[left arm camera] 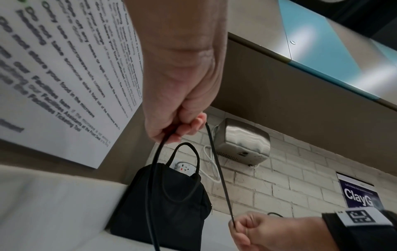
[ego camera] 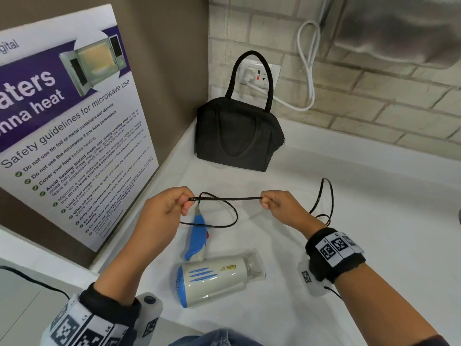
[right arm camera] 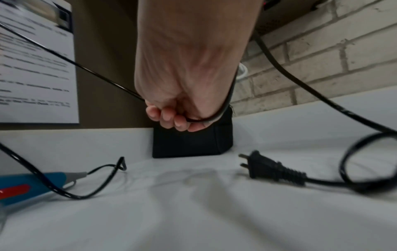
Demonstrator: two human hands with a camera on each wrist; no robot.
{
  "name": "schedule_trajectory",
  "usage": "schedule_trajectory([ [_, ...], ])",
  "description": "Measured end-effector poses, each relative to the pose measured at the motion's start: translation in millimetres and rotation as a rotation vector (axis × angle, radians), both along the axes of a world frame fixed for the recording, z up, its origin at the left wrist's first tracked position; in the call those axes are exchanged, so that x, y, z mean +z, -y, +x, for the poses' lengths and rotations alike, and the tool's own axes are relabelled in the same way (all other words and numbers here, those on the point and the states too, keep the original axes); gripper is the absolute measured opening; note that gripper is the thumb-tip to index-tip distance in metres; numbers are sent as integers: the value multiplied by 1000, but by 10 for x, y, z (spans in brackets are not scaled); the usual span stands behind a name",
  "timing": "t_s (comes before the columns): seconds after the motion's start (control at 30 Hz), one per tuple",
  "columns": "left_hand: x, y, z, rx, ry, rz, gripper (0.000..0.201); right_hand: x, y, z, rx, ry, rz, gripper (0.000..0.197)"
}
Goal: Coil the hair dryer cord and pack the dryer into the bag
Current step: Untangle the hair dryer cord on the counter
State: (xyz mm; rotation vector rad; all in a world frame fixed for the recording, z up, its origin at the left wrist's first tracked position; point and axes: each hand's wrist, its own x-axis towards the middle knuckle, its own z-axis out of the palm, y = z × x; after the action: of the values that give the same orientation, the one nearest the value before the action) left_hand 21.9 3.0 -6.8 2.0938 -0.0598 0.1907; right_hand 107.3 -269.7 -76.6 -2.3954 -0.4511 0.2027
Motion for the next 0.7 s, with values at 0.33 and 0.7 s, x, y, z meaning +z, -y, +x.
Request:
schedule_trajectory([
  [0.33,-76,-173,2,43,-88,-134,22,-250,186,72,-125,-110,-23,34],
  [0.7,-592,-282,186,98,-353,-111,40,-320,388,118,-413,-212,264,30],
])
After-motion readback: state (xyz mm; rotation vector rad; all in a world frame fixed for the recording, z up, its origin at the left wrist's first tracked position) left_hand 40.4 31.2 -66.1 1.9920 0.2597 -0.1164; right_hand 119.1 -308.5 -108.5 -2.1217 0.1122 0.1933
